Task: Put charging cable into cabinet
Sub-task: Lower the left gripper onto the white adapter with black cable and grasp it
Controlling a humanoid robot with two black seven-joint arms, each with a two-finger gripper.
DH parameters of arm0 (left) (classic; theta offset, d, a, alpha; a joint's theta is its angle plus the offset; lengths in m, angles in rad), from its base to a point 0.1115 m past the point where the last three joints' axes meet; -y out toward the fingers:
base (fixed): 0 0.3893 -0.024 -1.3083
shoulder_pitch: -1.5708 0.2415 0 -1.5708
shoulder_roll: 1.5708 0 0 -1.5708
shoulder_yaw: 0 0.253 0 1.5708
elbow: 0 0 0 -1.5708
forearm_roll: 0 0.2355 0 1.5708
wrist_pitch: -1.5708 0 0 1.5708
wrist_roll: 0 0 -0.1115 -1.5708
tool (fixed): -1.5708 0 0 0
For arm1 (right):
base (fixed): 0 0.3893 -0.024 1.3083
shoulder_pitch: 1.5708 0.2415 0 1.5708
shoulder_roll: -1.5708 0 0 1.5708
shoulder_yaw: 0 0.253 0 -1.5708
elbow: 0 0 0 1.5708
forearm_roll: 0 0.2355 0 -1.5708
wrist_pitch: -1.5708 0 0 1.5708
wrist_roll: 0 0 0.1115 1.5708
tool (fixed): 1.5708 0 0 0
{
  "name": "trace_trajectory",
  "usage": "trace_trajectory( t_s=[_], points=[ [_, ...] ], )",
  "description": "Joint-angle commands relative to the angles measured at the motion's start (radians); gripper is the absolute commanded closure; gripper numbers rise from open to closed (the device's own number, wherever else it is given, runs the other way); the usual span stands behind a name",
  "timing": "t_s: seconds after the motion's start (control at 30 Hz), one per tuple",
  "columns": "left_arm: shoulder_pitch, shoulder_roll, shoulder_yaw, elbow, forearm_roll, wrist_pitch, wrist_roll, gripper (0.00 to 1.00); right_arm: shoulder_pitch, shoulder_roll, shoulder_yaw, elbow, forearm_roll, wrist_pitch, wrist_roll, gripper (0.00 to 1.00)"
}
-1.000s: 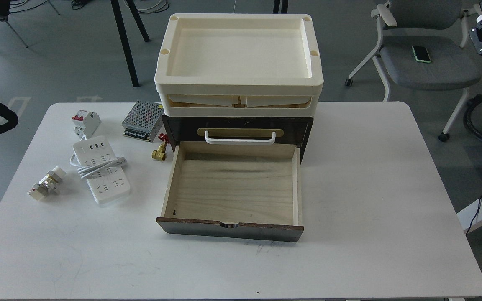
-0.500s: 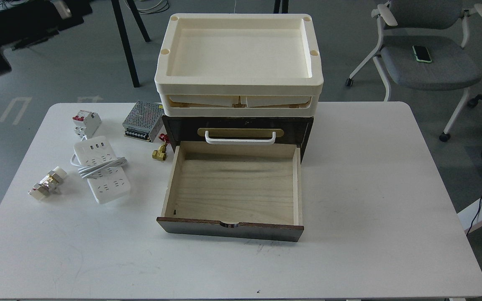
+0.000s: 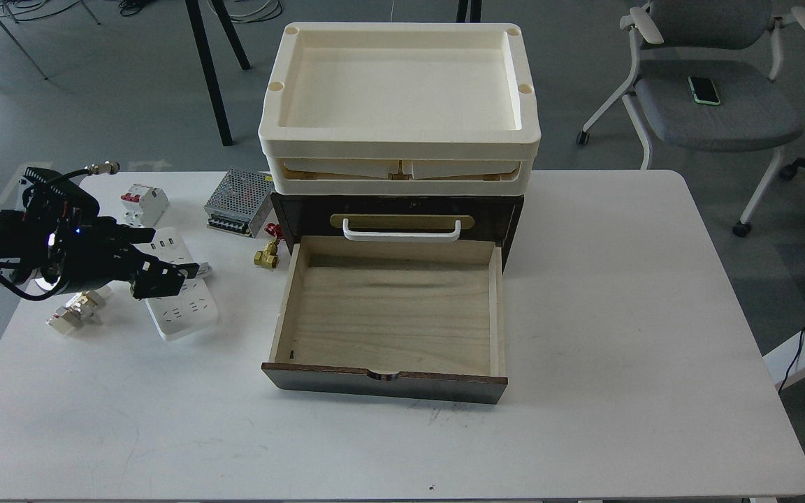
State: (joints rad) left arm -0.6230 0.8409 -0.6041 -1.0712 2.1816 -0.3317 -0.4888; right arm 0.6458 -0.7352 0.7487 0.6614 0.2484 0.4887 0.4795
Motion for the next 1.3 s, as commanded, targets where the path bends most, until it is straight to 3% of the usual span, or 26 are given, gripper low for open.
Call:
trace_trajectory(
  t_s=[0.0,0.27,0.47,0.57,0.7,0.97,1.07,1.17,1.27],
  points=[
    [0.002,-0.042,0.020,0.060,0.000,0.045,0.000,0.00,-0.002,0.002,0.000,0.000,0.000,0.000,0.001,0.00],
    [-0.047,-0.152,0.147,0.276,0.000,0.169,0.000,0.01,-0.006,0.007,0.001,0.001,0.002,0.000,0.001,0.00],
    [-0.090,-0.235,0.274,0.485,0.000,0.328,0.000,0.03,-0.021,0.007,0.003,0.001,0.002,0.000,0.001,0.00],
    [-0.093,-0.238,0.306,0.510,0.000,0.348,0.000,0.08,-0.025,0.007,0.003,0.001,0.002,0.000,0.001,0.00],
    [-0.095,-0.237,0.319,0.511,0.000,0.361,0.000,0.26,-0.031,0.007,0.003,0.001,0.002,0.000,0.002,0.00],
    [-0.092,-0.237,0.329,0.513,0.000,0.378,0.000,0.33,-0.038,0.007,0.003,0.000,0.002,0.000,0.002,0.00],
    [-0.092,-0.238,0.334,0.514,0.000,0.407,0.000,0.50,-0.040,0.007,0.003,0.000,0.002,0.000,0.002,0.00],
    [-0.090,-0.241,0.334,0.520,0.000,0.411,0.000,0.86,-0.051,0.005,0.004,0.000,0.005,0.000,0.002,0.00],
    [-0.090,-0.246,0.334,0.525,0.000,0.411,0.000,0.95,-0.058,0.000,0.004,0.000,0.029,0.000,0.001,0.00]
  ],
)
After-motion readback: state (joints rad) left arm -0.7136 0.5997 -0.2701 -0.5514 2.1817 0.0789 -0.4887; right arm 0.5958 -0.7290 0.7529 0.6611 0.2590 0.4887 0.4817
